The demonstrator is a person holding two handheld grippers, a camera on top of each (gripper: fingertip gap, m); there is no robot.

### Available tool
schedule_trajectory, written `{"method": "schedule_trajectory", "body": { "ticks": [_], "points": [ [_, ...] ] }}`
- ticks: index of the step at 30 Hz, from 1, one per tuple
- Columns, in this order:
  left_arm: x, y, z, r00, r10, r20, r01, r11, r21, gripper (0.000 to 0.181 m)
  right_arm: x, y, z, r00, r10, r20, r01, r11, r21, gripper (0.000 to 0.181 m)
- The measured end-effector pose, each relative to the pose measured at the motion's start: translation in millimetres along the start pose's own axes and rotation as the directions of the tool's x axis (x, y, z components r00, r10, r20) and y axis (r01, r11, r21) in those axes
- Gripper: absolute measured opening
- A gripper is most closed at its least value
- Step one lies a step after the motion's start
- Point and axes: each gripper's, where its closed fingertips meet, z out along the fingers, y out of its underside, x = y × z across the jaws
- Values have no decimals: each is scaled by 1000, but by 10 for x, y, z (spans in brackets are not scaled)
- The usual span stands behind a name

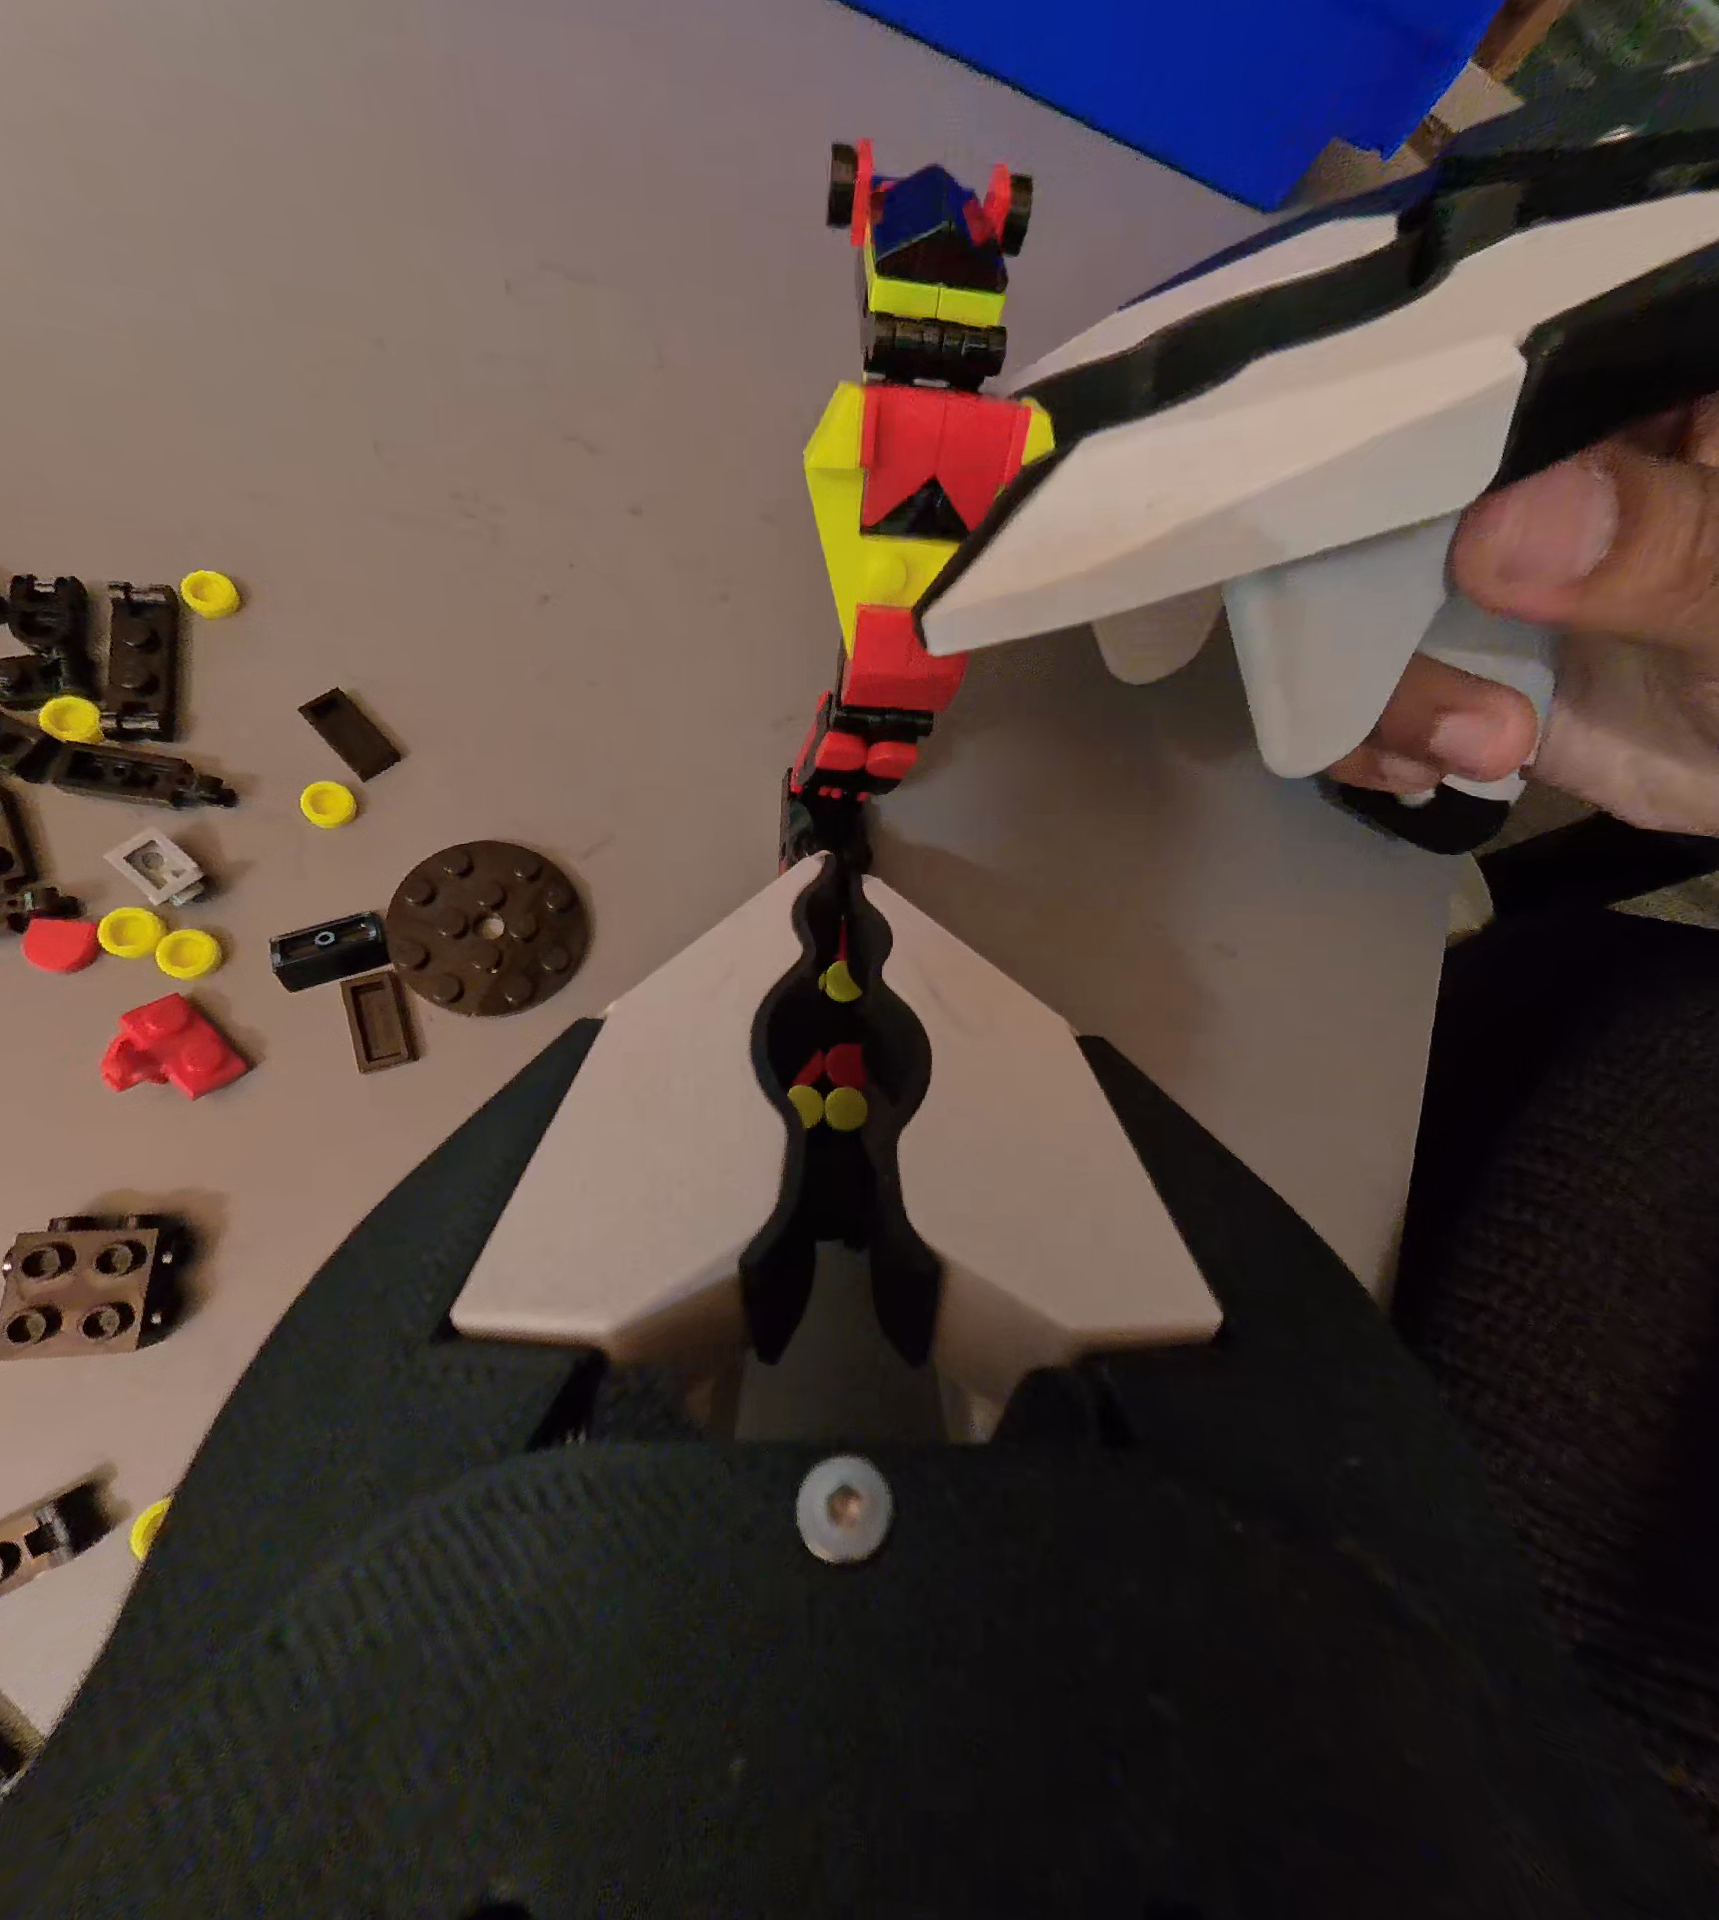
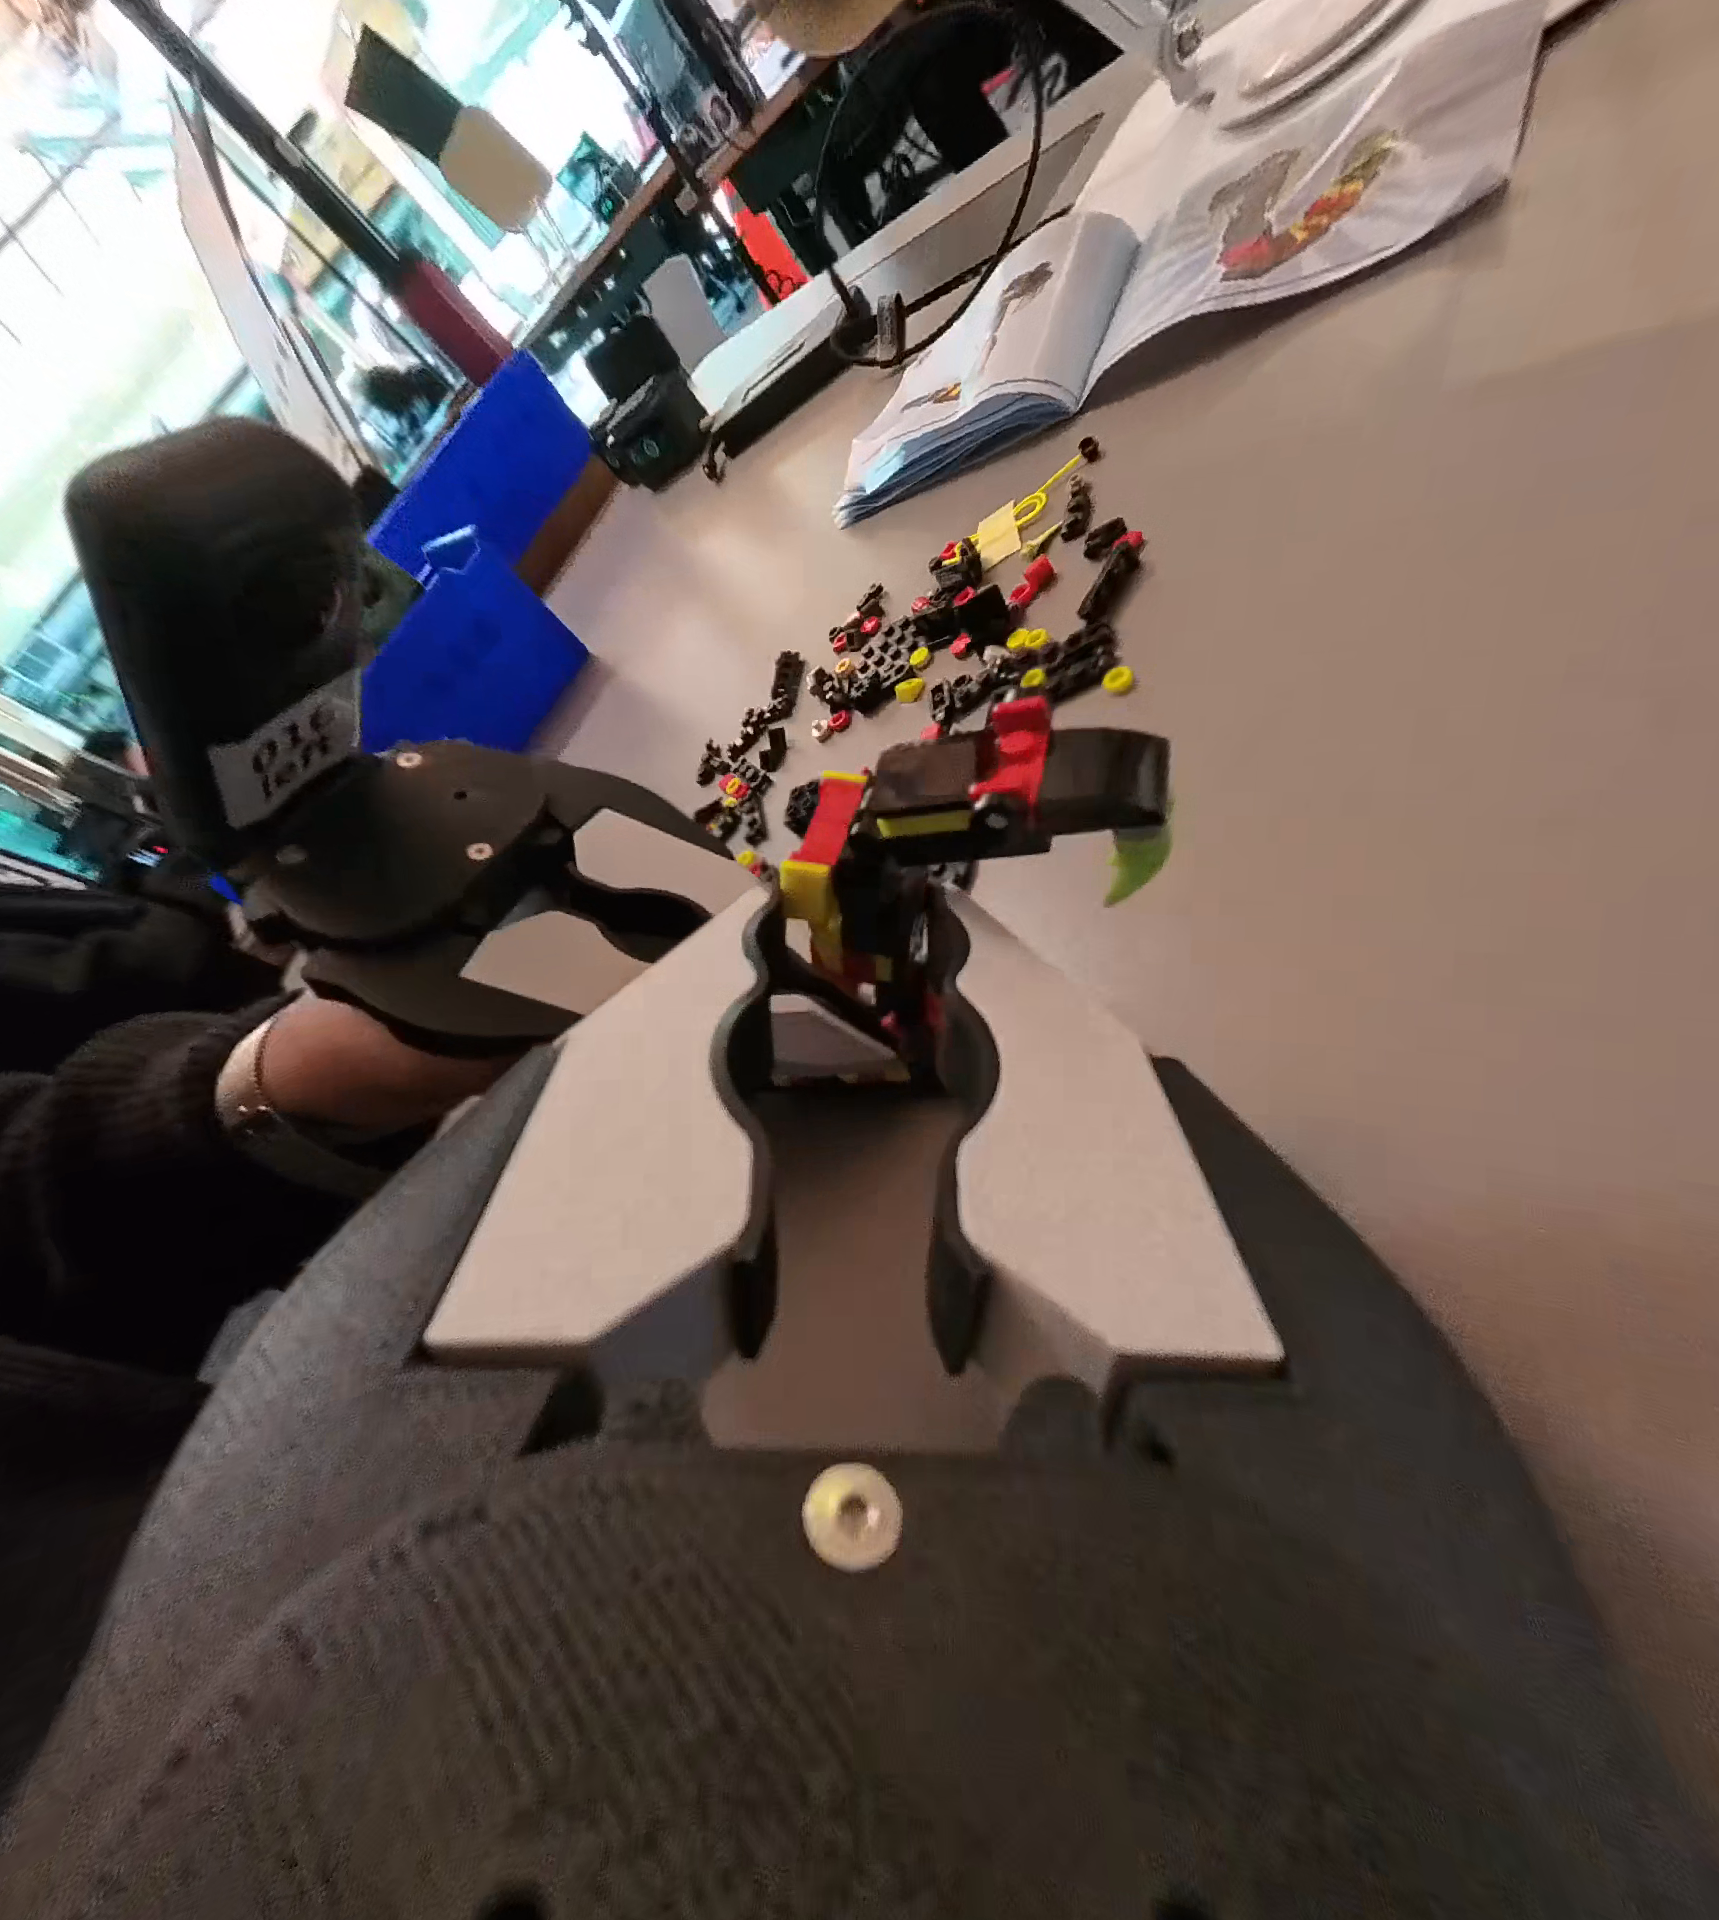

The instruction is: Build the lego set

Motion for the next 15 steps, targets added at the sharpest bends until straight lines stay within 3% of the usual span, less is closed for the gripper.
{"method": "schedule_trajectory", "body": {
  "ticks": [10,15],
  "points": [
    [0,-5,1,1000,-9,-2,9,1000,4,0,13,11,-6,997,68,32,-68,998,4,26],
    [14,-3,-3,1000,-15,-11,15,1000,0,0,-8,22,-10,998,44,40,-44,999,-12,50]
  ]
}}
